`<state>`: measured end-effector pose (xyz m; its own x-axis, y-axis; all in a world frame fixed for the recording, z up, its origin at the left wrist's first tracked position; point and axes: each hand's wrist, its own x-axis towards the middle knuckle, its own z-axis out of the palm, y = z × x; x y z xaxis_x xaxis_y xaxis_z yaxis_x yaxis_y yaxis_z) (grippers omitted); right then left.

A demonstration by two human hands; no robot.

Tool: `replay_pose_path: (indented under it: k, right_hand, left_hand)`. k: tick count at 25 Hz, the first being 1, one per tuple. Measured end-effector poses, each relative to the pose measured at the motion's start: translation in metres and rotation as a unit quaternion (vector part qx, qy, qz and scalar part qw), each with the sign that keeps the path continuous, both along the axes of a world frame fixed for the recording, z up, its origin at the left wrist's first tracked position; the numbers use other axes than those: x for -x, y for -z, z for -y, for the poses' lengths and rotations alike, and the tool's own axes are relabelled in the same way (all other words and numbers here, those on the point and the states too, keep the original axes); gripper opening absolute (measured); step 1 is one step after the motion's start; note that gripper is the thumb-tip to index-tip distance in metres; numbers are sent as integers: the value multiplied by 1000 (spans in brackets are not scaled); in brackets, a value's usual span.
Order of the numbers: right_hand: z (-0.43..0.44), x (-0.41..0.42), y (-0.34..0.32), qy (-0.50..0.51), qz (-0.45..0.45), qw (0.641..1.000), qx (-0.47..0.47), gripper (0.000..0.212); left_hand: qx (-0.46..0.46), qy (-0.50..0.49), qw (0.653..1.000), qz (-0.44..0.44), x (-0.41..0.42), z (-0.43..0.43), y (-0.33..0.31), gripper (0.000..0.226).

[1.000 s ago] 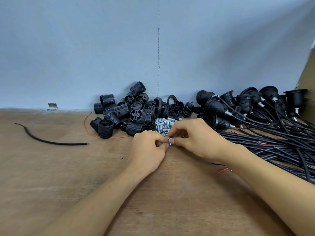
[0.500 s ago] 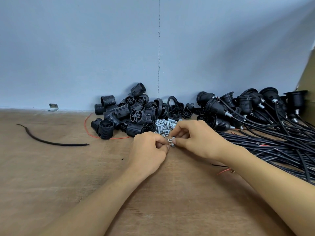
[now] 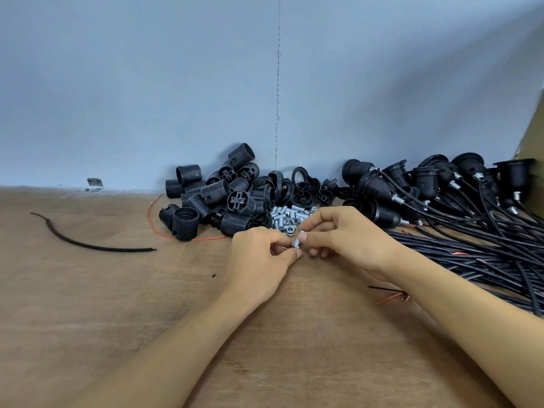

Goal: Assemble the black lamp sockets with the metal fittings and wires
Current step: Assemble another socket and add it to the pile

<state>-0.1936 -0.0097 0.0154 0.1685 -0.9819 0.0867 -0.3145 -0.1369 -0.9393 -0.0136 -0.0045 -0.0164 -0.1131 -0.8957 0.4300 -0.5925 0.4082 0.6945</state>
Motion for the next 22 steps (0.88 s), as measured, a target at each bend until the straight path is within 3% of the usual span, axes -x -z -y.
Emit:
replay_pose_path:
  k: [4, 10, 14, 19, 22]
  right_hand:
    - [-2, 0, -2, 0, 34, 999, -10, 12]
    - [-7, -3, -4, -25, -37, 999, -13, 29]
    - [-7, -6, -3, -9, -23, 1000, -11, 32]
    - [-3, -5, 0, 39, 70, 996, -44, 31]
    - [-3, -4, 1, 26, 67, 996, -47, 30]
  left_hand:
    - [-6, -10, 998, -69, 0, -2, -3, 13]
    - [0, 5, 993, -119, -2, -5, -8, 32]
    - [23, 30, 991, -132, -2, -11, -11, 27]
    - [28, 64, 986, -149, -2, -16, -12, 14]
    - [3, 68, 985, -160, -2, -17, -14, 46]
